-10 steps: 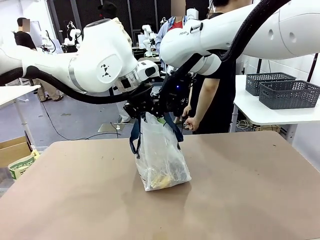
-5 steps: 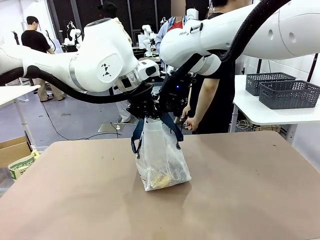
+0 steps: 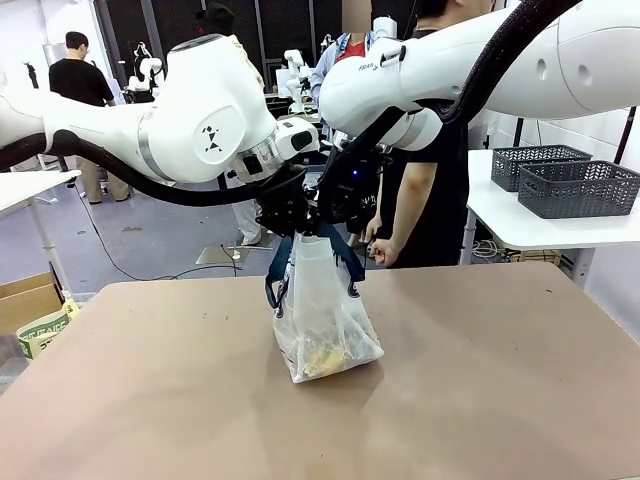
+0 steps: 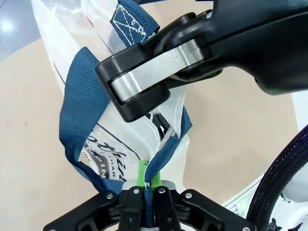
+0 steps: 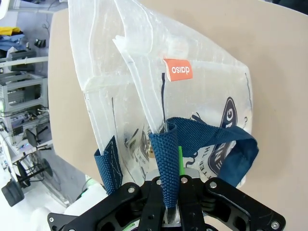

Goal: Transfer purchased items from the store into the shopping bag.
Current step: Move the Reusable shopping bag to the right side of the table.

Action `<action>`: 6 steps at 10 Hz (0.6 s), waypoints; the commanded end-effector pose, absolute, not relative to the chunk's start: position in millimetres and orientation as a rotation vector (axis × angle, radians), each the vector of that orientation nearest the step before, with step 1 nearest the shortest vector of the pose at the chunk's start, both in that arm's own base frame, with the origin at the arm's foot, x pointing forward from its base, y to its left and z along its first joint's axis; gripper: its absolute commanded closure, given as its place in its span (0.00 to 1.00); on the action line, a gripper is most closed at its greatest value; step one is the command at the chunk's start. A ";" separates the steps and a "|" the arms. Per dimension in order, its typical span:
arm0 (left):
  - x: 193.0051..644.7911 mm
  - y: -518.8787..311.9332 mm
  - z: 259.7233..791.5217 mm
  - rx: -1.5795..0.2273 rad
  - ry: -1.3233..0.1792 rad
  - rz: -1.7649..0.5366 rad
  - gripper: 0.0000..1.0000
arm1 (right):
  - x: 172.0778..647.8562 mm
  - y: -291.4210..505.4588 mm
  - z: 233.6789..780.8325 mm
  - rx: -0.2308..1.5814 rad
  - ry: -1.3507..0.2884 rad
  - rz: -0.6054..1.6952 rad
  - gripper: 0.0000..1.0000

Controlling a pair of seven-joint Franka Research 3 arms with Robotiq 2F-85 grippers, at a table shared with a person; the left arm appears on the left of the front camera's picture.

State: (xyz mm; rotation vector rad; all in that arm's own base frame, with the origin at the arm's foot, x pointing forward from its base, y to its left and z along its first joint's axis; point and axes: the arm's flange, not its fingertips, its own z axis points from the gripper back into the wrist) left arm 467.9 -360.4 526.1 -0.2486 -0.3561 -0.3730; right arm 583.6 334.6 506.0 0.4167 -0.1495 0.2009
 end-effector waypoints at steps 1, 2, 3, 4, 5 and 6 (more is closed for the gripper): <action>463.8 -354.3 531.4 -0.241 -0.371 -0.386 1.00 | 576.3 330.1 502.8 0.444 -0.165 0.213 1.00; 463.5 -354.2 531.6 -0.228 -0.378 -0.405 1.00 | 575.8 330.2 503.0 0.443 -0.170 0.215 1.00; 467.8 -360.4 526.5 -0.249 -0.357 -0.374 1.00 | 575.9 329.7 503.1 0.445 -0.174 0.221 1.00; 467.8 -360.4 526.5 -0.249 -0.357 -0.374 1.00 | 575.9 329.8 503.5 0.447 -0.177 0.224 1.00; 467.8 -360.4 526.5 -0.249 -0.357 -0.374 1.00 | 575.9 329.0 504.1 0.454 -0.180 0.233 0.82; 467.8 -360.4 526.5 -0.249 -0.357 -0.374 1.00 | 575.6 328.3 504.8 0.450 -0.185 0.236 0.63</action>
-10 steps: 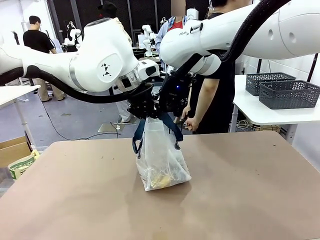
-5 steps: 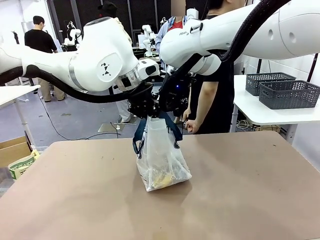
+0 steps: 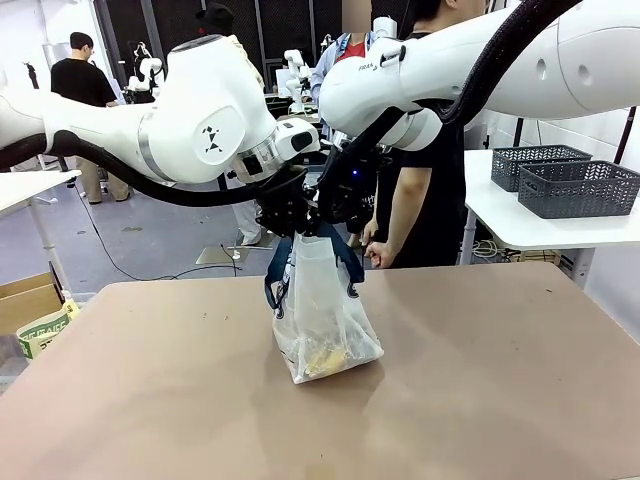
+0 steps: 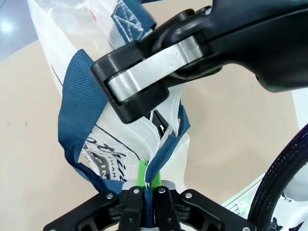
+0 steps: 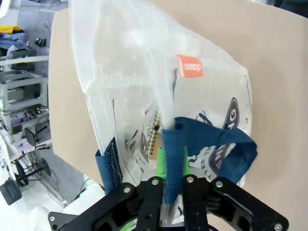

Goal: Transfer purchased items from the store into the shopping bag.
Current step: Move the Reusable shopping bag to the right side of the table.

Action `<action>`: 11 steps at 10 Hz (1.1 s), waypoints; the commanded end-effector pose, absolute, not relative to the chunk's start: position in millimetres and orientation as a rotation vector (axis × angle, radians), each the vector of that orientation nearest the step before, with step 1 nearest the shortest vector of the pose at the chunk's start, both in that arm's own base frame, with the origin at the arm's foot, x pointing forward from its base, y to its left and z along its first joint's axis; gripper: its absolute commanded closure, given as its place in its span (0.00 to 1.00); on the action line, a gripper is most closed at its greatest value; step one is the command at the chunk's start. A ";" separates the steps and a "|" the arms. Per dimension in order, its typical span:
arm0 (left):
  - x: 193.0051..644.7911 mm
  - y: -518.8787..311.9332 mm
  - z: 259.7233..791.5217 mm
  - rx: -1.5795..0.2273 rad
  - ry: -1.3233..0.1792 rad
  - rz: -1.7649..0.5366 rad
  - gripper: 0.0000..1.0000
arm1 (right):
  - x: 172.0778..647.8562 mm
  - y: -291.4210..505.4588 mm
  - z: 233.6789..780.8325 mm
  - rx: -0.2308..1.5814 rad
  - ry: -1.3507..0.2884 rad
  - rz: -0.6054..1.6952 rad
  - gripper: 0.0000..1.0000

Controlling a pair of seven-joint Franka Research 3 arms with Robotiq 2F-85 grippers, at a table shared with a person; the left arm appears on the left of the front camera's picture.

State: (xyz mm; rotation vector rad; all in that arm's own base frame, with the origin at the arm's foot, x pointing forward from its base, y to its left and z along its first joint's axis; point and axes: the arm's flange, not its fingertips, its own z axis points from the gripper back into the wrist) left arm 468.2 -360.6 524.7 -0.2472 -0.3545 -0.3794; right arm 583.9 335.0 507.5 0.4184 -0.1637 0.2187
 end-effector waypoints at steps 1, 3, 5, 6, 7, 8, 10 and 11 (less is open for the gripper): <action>467.8 -360.4 526.5 -0.249 -0.357 -0.374 1.00 | 574.8 326.9 506.1 0.451 -0.191 0.242 0.44; 467.8 -360.4 526.5 -0.249 -0.357 -0.374 1.00 | 573.2 317.3 513.8 0.467 -0.222 0.224 0.05; 467.8 -360.4 526.5 -0.249 -0.357 -0.374 1.00 | 571.1 302.0 525.6 0.475 -0.262 0.208 0.00; 467.8 -360.4 526.5 -0.249 -0.357 -0.374 1.00 | 570.0 293.9 530.5 0.467 -0.273 0.207 0.00; 467.8 -360.4 526.5 -0.249 -0.357 -0.374 1.00 | 566.2 285.4 535.6 0.463 -0.277 0.203 0.00; 467.8 -360.4 526.5 -0.249 -0.357 -0.374 1.00 | 562.2 275.0 539.7 0.469 -0.283 0.227 0.00; 467.8 -360.4 526.5 -0.249 -0.357 -0.374 1.00 | 553.8 253.9 545.2 0.464 -0.273 0.256 0.00; 467.8 -360.4 526.5 -0.249 -0.357 -0.374 1.00 | 547.7 245.2 546.8 0.455 -0.264 0.275 0.00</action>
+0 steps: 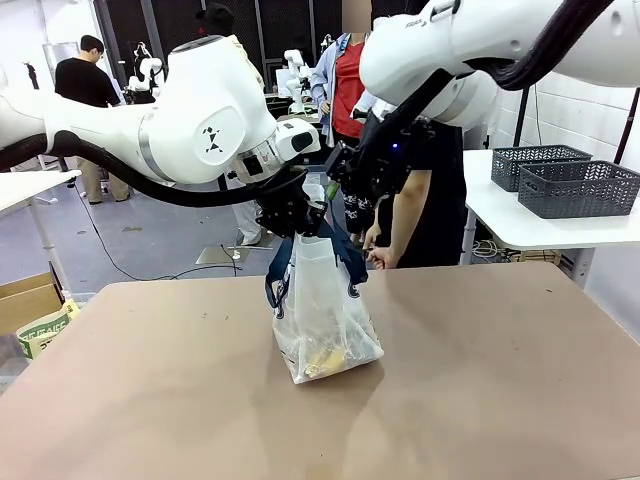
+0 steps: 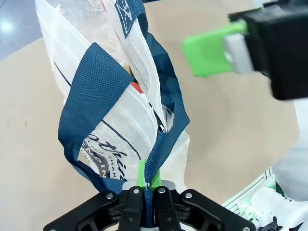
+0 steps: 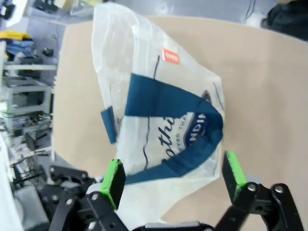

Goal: Transfer purchased items from the store into the shopping bag.
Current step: Move the Reusable shopping bag to the right side of the table.

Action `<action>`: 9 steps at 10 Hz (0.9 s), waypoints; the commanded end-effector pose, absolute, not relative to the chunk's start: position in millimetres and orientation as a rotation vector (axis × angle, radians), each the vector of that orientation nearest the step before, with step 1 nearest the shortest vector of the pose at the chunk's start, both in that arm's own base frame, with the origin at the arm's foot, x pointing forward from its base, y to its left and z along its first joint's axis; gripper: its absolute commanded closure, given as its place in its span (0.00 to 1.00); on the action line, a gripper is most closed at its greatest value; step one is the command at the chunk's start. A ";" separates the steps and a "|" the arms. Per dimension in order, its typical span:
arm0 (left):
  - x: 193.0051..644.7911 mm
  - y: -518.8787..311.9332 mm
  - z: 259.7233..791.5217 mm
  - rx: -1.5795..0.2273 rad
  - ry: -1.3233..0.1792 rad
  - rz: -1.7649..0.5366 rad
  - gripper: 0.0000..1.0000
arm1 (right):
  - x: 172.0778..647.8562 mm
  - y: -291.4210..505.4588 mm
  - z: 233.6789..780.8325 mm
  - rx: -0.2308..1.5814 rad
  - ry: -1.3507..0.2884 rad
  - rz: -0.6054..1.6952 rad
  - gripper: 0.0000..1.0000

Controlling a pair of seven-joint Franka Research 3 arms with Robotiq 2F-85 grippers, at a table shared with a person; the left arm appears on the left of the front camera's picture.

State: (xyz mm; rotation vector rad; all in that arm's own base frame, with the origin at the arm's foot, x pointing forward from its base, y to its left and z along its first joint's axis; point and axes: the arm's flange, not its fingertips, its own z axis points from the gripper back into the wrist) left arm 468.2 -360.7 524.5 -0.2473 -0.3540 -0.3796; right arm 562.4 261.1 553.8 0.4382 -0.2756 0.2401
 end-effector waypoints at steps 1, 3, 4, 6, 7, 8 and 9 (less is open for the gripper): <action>467.8 -360.4 526.5 -0.249 -0.357 -0.374 1.00 | 541.4 238.9 547.1 0.440 -0.266 0.292 0.00; 467.8 -360.4 526.5 -0.249 -0.357 -0.374 1.00 | 533.4 233.0 547.6 0.409 -0.266 0.324 0.00; 467.8 -360.4 526.5 -0.249 -0.357 -0.374 1.00 | 529.9 229.0 548.1 0.392 -0.253 0.347 0.00; 467.8 -360.4 526.5 -0.249 -0.357 -0.374 1.00 | 516.3 216.8 551.9 0.343 -0.264 0.476 0.00; 467.8 -360.4 526.5 -0.249 -0.357 -0.374 1.00 | 508.6 204.2 557.0 0.319 -0.260 0.540 0.00; 467.8 -360.4 526.5 -0.249 -0.357 -0.374 1.00 | 503.4 194.2 558.4 0.272 -0.294 0.629 0.00; 467.8 -360.4 526.5 -0.249 -0.357 -0.374 1.00 | 499.6 183.5 557.2 0.238 -0.333 0.706 0.00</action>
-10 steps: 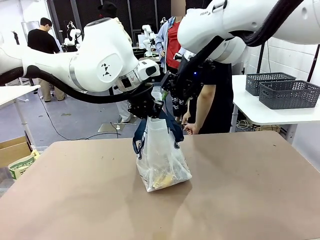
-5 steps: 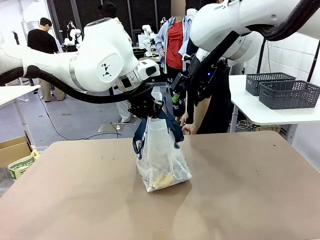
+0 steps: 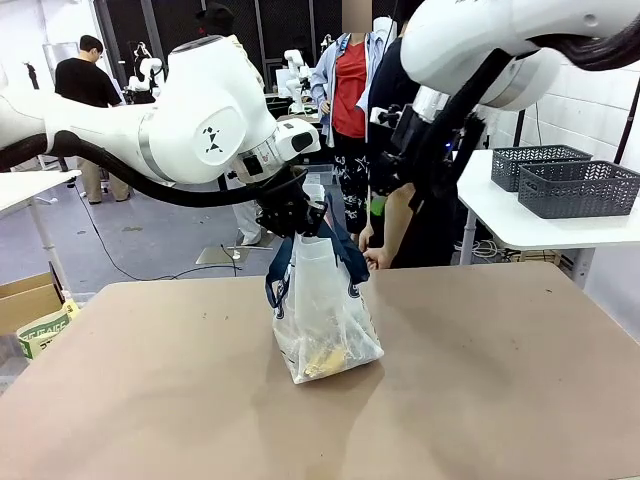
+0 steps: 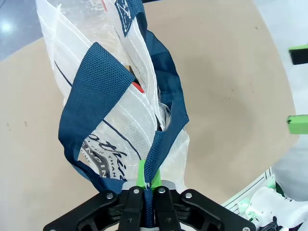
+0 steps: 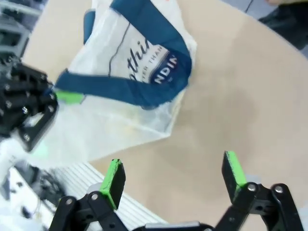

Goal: Transfer purchased items from the store into the shopping bag.
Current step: Move the Reusable shopping bag to the right side of the table.

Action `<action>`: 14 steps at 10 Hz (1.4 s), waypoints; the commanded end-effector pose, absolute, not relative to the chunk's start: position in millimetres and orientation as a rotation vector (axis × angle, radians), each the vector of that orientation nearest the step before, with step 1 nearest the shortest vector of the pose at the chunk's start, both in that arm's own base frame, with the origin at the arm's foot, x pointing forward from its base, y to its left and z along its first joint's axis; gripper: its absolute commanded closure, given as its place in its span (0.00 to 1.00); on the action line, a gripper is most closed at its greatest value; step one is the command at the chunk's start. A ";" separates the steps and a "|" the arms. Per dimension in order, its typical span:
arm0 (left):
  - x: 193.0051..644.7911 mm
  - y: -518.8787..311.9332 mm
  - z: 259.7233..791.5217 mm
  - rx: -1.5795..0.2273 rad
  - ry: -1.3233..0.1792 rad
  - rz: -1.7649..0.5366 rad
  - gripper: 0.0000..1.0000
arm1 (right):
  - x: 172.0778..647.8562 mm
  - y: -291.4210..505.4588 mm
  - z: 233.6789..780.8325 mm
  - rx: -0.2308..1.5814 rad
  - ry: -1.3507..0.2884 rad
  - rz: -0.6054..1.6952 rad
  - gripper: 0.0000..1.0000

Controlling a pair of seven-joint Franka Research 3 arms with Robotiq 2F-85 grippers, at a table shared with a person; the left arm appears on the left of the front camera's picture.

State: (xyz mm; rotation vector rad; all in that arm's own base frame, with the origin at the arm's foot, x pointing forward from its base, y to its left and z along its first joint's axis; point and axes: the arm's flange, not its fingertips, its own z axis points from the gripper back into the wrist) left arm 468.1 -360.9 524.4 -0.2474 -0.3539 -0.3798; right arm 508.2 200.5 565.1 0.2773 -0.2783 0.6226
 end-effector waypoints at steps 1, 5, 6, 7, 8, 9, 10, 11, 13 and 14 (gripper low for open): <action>467.8 -360.4 526.5 -0.249 -0.357 -0.374 1.00 | 498.7 169.5 554.2 0.263 -0.346 0.756 0.00; 467.8 -360.4 526.5 -0.249 -0.357 -0.374 1.00 | 507.8 133.9 538.6 0.343 -0.453 0.838 0.00; 467.8 -360.4 526.5 -0.249 -0.357 -0.374 1.00 | 511.6 133.9 539.0 0.309 -0.456 0.793 0.00; 467.8 -360.4 526.5 -0.249 -0.357 -0.374 1.00 | 511.3 136.9 546.8 0.290 -0.406 0.825 0.00; 467.8 -360.4 526.5 -0.249 -0.357 -0.374 1.00 | 511.3 136.9 546.8 0.290 -0.406 0.825 0.00; 467.8 -360.4 526.5 -0.249 -0.357 -0.374 1.00 | 511.3 136.9 546.8 0.290 -0.406 0.825 0.00; 467.8 -360.4 526.5 -0.249 -0.357 -0.374 1.00 | 511.3 136.9 546.8 0.290 -0.406 0.825 0.00; 467.8 -360.4 526.5 -0.249 -0.357 -0.374 1.00 | 511.3 136.9 546.8 0.290 -0.406 0.825 0.00; 469.9 -360.3 533.7 -0.174 -0.335 -0.364 1.00 | 511.3 136.9 546.8 0.290 -0.406 0.825 0.00; 470.6 -355.1 549.0 -0.111 -0.341 -0.336 1.00 | 511.3 136.9 546.8 0.290 -0.406 0.825 0.00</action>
